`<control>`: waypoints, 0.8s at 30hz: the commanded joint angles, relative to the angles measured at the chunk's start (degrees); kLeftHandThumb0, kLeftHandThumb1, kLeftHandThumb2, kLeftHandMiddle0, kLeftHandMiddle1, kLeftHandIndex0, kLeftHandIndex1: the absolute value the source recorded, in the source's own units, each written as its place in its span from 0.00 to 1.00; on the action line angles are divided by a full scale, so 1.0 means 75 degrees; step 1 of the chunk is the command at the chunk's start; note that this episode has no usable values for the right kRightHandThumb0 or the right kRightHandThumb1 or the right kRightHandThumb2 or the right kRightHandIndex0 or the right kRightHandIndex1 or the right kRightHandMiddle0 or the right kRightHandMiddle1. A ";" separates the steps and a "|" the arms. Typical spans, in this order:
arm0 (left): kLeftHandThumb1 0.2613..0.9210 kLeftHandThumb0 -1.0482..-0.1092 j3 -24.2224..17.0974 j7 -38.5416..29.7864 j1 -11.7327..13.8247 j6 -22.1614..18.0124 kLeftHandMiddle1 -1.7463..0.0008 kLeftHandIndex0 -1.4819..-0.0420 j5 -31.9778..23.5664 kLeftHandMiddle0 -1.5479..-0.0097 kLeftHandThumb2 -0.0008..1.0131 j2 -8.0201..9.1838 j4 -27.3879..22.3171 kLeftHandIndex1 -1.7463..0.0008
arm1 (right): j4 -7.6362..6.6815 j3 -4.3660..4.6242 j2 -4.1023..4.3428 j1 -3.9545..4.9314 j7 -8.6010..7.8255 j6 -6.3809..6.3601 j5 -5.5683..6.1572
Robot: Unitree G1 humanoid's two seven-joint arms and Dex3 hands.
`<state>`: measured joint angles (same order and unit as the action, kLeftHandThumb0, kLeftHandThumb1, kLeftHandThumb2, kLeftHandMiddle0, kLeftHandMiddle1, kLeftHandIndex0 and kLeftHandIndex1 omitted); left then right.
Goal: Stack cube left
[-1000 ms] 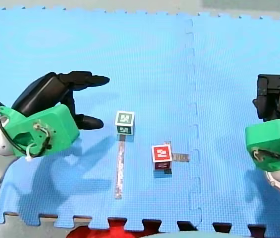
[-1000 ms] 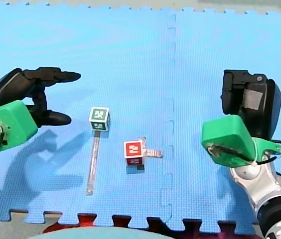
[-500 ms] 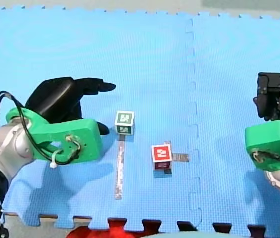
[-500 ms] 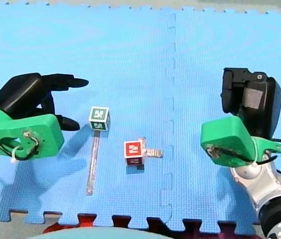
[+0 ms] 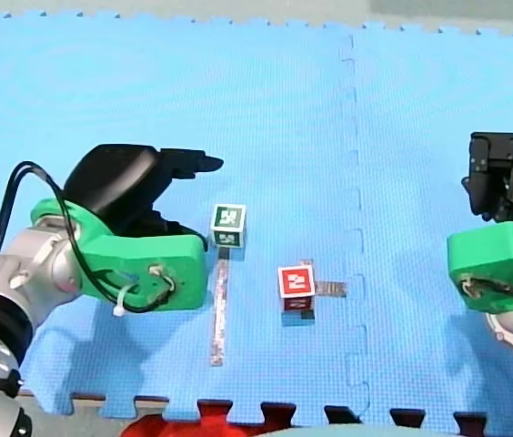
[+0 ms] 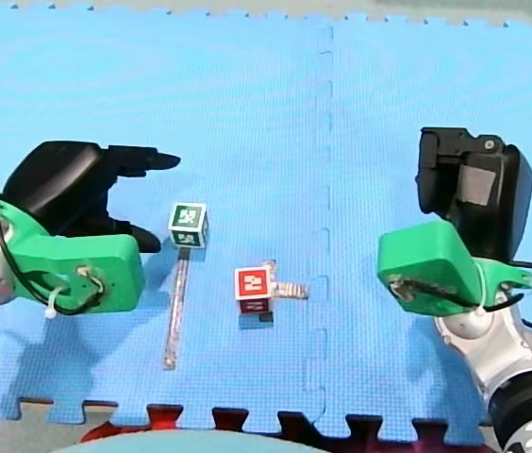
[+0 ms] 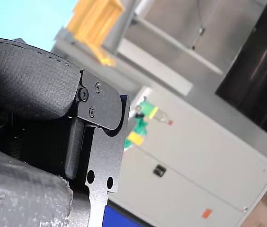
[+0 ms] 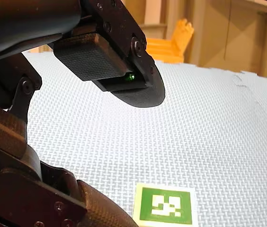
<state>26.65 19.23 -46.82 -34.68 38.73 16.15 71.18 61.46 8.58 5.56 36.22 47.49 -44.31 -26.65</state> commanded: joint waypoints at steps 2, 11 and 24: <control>0.69 0.18 -0.0007 -0.0232 -0.0050 -0.0003 0.05 0.55 -0.0099 0.47 0.00 -0.0010 0.0002 1.00 | -0.0034 0.0002 0.0020 -0.0037 0.0039 0.0040 0.0003; 0.78 0.09 -0.0068 -0.1246 -0.0140 0.0057 0.00 0.55 -0.0380 0.44 0.02 -0.0039 0.0173 1.00 | -0.0032 0.0024 0.0028 -0.0046 0.0127 0.0060 -0.0035; 0.84 0.01 0.0014 -0.2112 -0.0218 0.0644 0.00 0.50 -0.0433 0.40 0.01 -0.0102 0.0183 0.99 | -0.0197 0.0045 0.0056 -0.0142 0.0214 0.0025 -0.0091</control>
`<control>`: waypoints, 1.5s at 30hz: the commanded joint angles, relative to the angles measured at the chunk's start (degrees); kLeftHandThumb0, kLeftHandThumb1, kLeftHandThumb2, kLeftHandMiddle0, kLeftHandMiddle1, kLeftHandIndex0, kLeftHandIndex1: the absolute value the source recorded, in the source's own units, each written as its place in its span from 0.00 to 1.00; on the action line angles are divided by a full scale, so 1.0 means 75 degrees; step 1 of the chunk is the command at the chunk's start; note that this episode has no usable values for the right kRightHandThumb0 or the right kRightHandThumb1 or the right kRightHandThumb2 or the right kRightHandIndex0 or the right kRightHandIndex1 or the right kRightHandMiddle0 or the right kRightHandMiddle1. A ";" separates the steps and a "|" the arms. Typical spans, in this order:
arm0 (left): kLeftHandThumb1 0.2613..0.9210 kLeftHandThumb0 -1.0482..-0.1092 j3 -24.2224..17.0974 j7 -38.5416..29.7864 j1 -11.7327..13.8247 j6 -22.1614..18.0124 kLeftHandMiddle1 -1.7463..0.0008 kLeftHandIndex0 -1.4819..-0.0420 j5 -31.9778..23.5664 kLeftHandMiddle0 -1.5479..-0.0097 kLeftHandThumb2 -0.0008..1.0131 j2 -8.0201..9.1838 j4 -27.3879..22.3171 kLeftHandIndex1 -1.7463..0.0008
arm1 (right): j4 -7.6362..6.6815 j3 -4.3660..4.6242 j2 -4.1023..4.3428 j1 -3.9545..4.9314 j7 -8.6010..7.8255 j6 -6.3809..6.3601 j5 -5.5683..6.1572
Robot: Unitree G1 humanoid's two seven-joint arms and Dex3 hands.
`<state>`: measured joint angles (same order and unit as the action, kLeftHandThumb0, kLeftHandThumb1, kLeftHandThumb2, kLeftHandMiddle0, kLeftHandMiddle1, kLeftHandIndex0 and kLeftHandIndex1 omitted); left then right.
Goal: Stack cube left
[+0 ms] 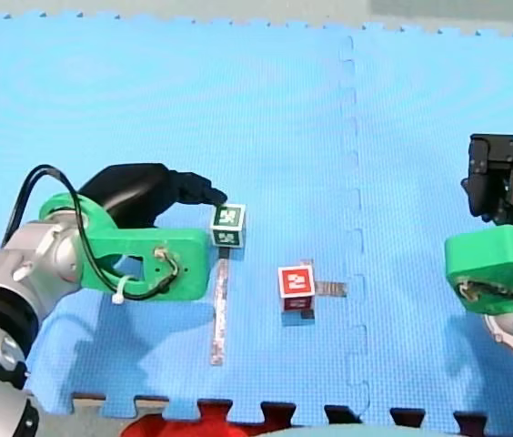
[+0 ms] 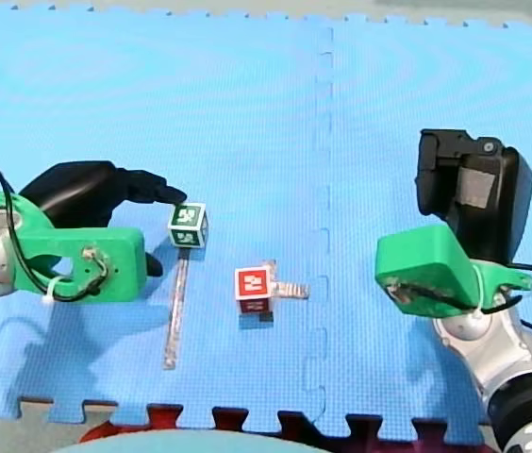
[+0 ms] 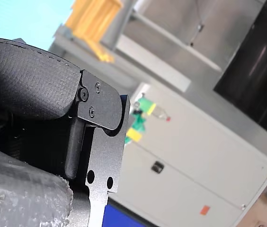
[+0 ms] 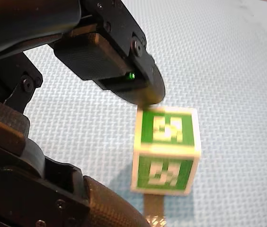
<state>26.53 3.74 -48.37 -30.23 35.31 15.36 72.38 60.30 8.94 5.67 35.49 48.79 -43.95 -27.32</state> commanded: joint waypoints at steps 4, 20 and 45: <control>0.84 0.01 0.0055 0.0064 0.0013 0.0091 0.00 0.50 0.0034 0.40 0.01 -0.0022 0.0027 0.99 | -0.0122 0.0010 0.0041 -0.0106 0.0090 -0.0006 -0.0036; 0.86 0.03 -0.0173 0.0424 0.0397 -0.0232 0.00 0.65 -0.0265 0.50 0.00 -0.0068 0.0197 1.00 | -0.0247 0.0021 0.0057 -0.0191 0.0143 0.0005 -0.0107; 0.83 0.01 -0.0329 0.0763 0.0397 -0.0087 0.00 0.65 -0.0371 0.42 0.00 -0.0230 0.0031 0.95 | -0.0198 0.0080 0.0011 -0.0189 0.0187 0.0025 -0.0149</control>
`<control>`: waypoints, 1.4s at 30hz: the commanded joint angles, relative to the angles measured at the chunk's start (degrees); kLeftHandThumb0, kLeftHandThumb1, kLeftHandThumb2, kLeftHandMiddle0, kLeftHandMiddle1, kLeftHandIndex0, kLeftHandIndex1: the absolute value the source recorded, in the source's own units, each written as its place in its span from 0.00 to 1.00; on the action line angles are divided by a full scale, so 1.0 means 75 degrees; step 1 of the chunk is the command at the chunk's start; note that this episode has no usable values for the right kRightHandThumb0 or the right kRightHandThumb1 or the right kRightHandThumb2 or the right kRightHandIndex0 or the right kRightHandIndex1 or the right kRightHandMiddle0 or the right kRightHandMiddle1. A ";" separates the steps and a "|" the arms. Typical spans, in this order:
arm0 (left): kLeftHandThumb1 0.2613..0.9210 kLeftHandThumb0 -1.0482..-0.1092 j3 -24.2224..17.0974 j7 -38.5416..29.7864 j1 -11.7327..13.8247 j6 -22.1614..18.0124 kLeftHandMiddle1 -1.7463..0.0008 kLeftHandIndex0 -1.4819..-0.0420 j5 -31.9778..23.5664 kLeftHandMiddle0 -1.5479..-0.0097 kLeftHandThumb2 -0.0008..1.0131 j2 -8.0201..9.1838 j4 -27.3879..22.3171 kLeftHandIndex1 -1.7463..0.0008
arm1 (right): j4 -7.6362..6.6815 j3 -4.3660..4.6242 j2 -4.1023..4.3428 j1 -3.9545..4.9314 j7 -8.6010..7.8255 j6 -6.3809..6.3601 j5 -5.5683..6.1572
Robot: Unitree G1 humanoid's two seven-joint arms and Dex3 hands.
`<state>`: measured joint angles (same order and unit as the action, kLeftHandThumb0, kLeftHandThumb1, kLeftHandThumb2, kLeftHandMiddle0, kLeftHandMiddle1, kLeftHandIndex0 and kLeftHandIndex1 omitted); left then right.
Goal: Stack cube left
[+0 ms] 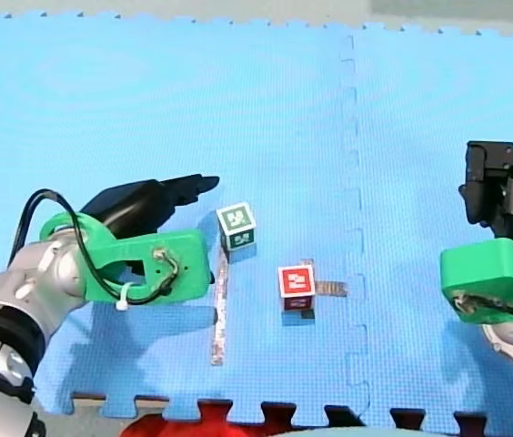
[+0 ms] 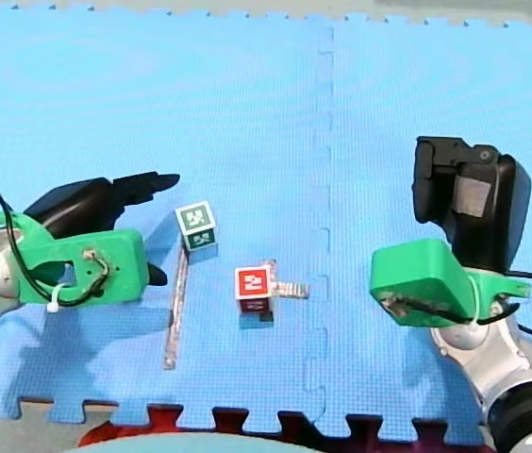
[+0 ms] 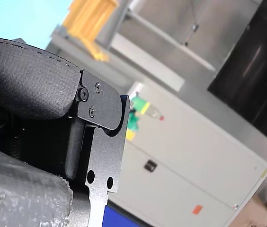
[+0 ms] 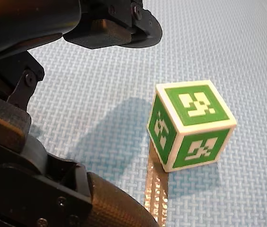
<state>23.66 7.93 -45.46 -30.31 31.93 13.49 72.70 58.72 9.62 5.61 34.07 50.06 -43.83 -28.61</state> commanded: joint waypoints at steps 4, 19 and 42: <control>0.69 0.26 0.0277 0.0348 -0.0128 -0.0094 0.00 0.61 0.0378 0.41 0.00 0.0074 0.0159 0.98 | 0.0037 -0.0011 0.0006 0.0011 0.0010 0.0000 0.0036; 0.63 0.51 0.0489 0.0453 -0.0330 0.0489 0.00 0.66 0.0646 0.47 0.01 -0.0148 0.0228 0.97 | 0.0029 -0.0028 -0.0097 -0.0007 -0.0071 -0.0010 0.0125; 0.66 0.44 0.0579 0.0328 -0.0464 0.1259 0.00 0.60 0.0657 0.41 0.01 -0.0809 0.0418 0.98 | -0.0112 -0.0077 -0.0185 -0.0134 -0.0198 -0.0013 0.0272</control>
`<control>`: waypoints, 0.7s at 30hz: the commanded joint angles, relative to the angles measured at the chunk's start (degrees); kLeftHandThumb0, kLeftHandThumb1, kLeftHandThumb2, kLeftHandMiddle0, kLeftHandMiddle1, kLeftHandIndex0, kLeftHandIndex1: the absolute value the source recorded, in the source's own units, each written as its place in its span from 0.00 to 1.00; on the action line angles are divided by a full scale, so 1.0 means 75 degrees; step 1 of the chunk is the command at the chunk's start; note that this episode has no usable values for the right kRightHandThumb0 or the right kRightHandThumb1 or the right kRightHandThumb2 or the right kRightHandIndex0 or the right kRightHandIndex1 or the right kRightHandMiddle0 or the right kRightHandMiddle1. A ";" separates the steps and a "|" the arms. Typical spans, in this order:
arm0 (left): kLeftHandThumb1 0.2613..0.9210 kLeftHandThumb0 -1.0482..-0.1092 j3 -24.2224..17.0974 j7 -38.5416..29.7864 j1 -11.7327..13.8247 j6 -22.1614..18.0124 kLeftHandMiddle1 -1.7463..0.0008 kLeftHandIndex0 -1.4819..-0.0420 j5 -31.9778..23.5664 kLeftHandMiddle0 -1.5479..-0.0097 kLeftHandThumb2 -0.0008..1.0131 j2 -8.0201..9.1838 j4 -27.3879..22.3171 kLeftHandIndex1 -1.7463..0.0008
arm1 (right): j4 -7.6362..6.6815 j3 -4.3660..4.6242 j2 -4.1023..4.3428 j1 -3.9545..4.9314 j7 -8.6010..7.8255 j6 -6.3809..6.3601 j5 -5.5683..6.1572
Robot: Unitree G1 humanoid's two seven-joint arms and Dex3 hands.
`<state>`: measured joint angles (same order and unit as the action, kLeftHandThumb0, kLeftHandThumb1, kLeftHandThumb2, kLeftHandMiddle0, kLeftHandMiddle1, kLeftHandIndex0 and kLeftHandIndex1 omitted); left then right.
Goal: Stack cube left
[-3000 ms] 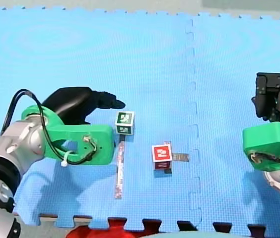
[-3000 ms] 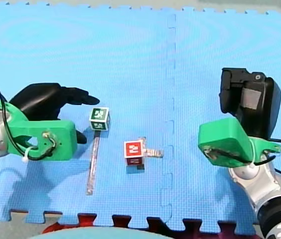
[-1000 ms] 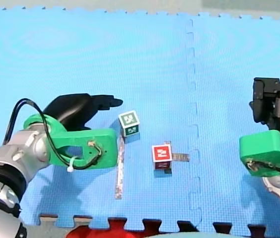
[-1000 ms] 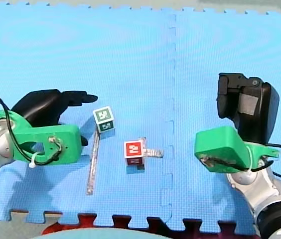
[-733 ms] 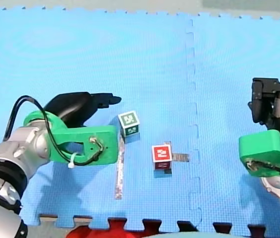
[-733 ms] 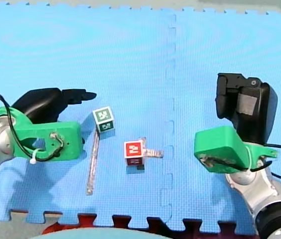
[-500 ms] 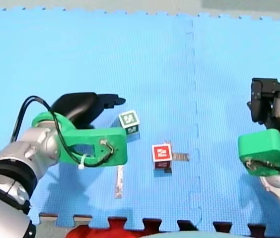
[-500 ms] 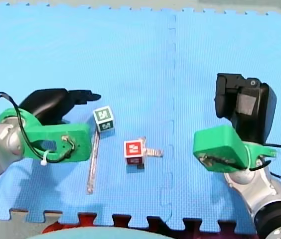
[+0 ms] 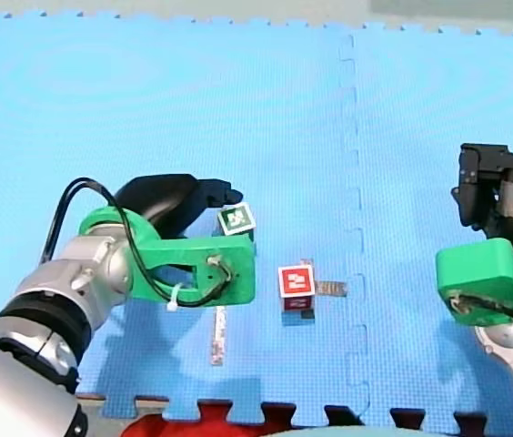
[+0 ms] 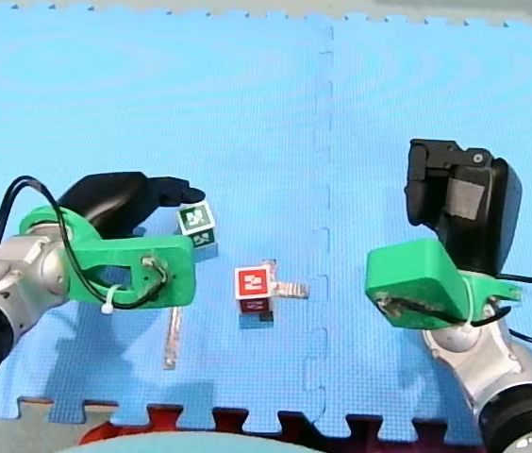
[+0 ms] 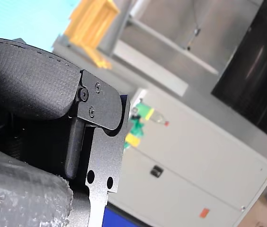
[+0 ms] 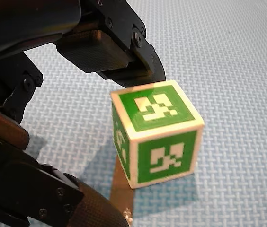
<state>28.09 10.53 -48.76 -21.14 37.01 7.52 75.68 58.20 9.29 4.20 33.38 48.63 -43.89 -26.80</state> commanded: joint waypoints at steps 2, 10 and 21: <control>0.66 0.44 -0.0001 -0.0012 -0.0029 0.0064 0.00 0.60 -0.0020 0.41 0.01 -0.0049 0.0022 0.98 | -0.0068 -0.0037 -0.0001 -0.0053 -0.0019 0.0008 0.0035; 0.67 0.43 0.0004 -0.0028 -0.0062 0.0102 0.00 0.59 -0.0038 0.40 0.00 -0.0113 0.0027 0.99 | -0.0133 -0.0041 -0.0004 -0.0132 0.0013 0.0007 0.0000; 0.67 0.42 0.0012 0.0026 -0.0057 0.0107 0.00 0.57 -0.0039 0.39 0.01 -0.0139 0.0034 0.99 | -0.0208 -0.0040 -0.0022 -0.0214 0.0072 0.0066 -0.0050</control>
<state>28.14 10.58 -48.95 -20.51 36.73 6.43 75.75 56.67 9.09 3.90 31.97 48.82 -43.50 -27.11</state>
